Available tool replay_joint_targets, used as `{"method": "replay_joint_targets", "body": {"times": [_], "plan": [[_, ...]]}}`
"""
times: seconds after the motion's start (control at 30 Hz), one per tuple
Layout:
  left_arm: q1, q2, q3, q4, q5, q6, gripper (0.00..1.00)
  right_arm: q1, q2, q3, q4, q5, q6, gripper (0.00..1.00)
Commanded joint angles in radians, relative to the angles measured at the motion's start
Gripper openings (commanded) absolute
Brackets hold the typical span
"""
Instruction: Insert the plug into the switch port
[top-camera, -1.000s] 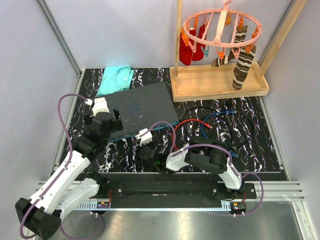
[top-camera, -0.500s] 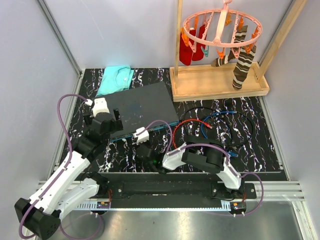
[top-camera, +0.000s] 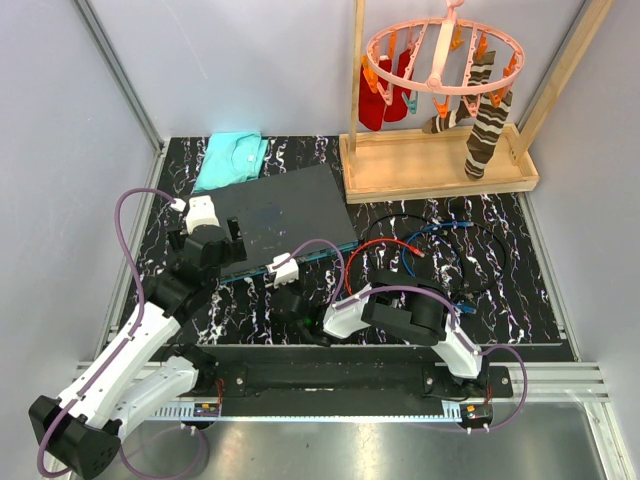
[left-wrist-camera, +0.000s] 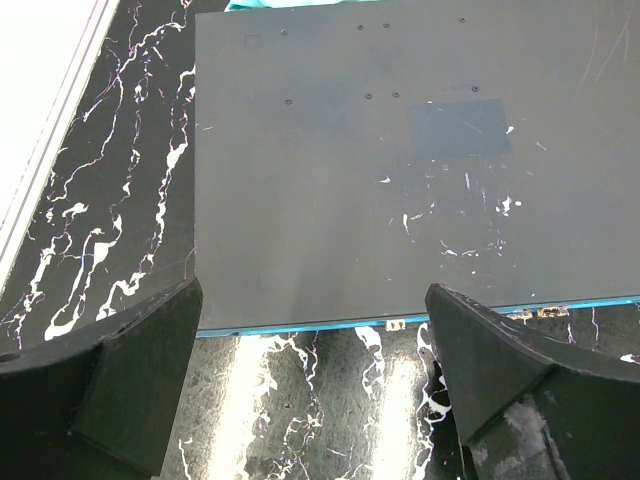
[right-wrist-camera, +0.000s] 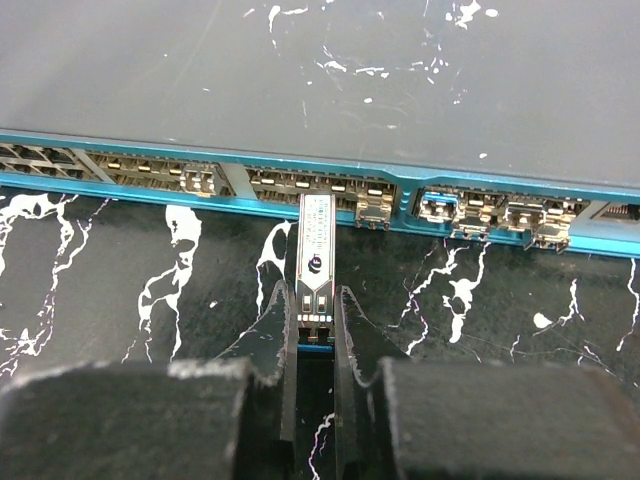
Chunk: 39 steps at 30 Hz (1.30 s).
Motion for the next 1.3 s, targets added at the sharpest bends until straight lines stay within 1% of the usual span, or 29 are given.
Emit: {"method": "replay_joint_targets", "body": {"times": [0.0, 0.53, 0.93, 1.27], "plan": [[-0.006, -0.018, 0.000, 0.053, -0.033, 0.006, 0.99, -0.011, 0.000, 0.013, 0.006, 0.054, 0.039, 0.00], [-0.007, -0.008, 0.000, 0.053, -0.033, 0.007, 0.99, -0.020, -0.008, 0.028, 0.055, 0.060, -0.009, 0.00], [-0.007, -0.004, 0.002, 0.055, -0.031, 0.007, 0.99, -0.020, 0.002, 0.059, 0.057, 0.020, -0.029, 0.00], [-0.007, -0.004, 0.003, 0.053, -0.034, 0.007, 0.99, -0.018, 0.003, 0.076, 0.058, 0.018, -0.032, 0.00]]}}
